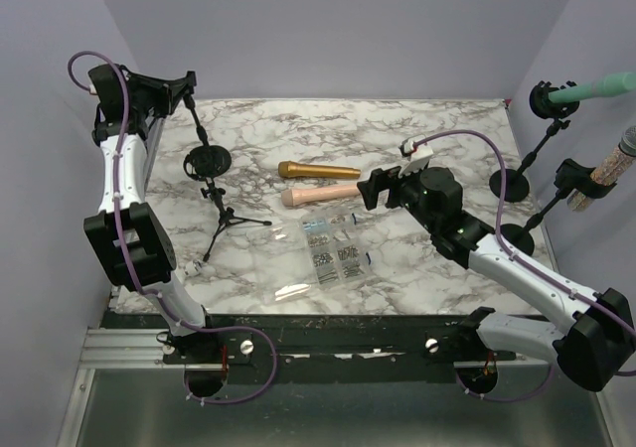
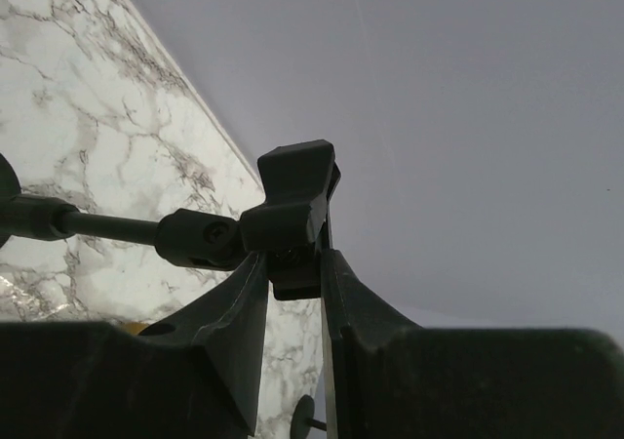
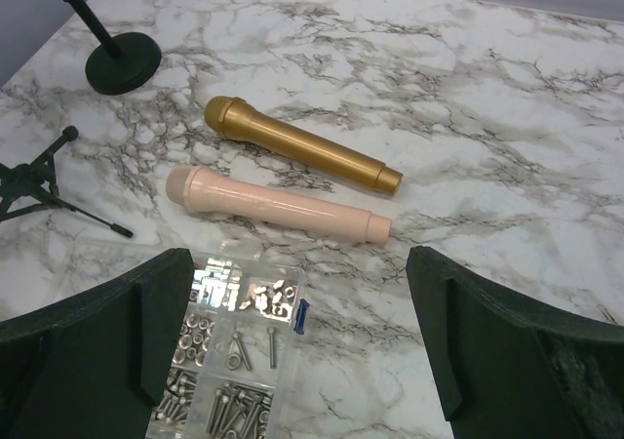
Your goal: Remove the microphone from the stand
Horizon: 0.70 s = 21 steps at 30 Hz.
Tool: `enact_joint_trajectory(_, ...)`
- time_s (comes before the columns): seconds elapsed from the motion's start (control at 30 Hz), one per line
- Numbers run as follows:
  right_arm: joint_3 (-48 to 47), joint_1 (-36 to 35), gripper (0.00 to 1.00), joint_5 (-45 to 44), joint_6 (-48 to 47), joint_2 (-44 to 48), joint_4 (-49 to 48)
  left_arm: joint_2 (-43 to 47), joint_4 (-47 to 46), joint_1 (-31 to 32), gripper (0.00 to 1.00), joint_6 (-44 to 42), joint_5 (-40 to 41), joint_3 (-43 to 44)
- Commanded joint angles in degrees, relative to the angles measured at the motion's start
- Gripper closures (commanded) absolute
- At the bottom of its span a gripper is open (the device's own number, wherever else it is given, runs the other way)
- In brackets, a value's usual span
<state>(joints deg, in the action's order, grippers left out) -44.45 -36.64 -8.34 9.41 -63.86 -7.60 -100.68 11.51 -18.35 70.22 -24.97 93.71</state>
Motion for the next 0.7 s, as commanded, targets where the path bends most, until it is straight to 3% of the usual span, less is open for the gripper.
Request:
enact_joint_trajectory(0.0, 0.3, -0.1, 0.0, -1.2, 0.0, -0.3, -1.5, -1.2, 1.7, 0.1, 0.88, -4.1, 2.1, -6.0)
enact_joint_trajectory(0.27, 0.3, -0.1, 0.0, -0.9, 0.2, -1.1, -1.8, -2.0, -3.2, 0.0, 0.91, -4.6, 2.0, -15.0)
enact_joint_trajectory(0.47, 0.1, -0.1, 0.0, -0.6, 0.1, -1.7, -1.9, -2.5, -3.3, 0.0, 0.9, -6.0, 1.9, -16.1)
enact_joint_trajectory(0.57, 0.1, -0.1, 0.0, -0.5, 0.2, -1.8, -1.8, -2.7, -2.7, 0.0, 0.8, -5.8, 1.3, -15.9)
enact_joint_trajectory(0.67, 0.1, -0.1, 0.0, -0.4, 0.1, -1.9, -2.0, -2.6, -0.6, -0.1, 0.58, -6.3, 0.2, -13.0)
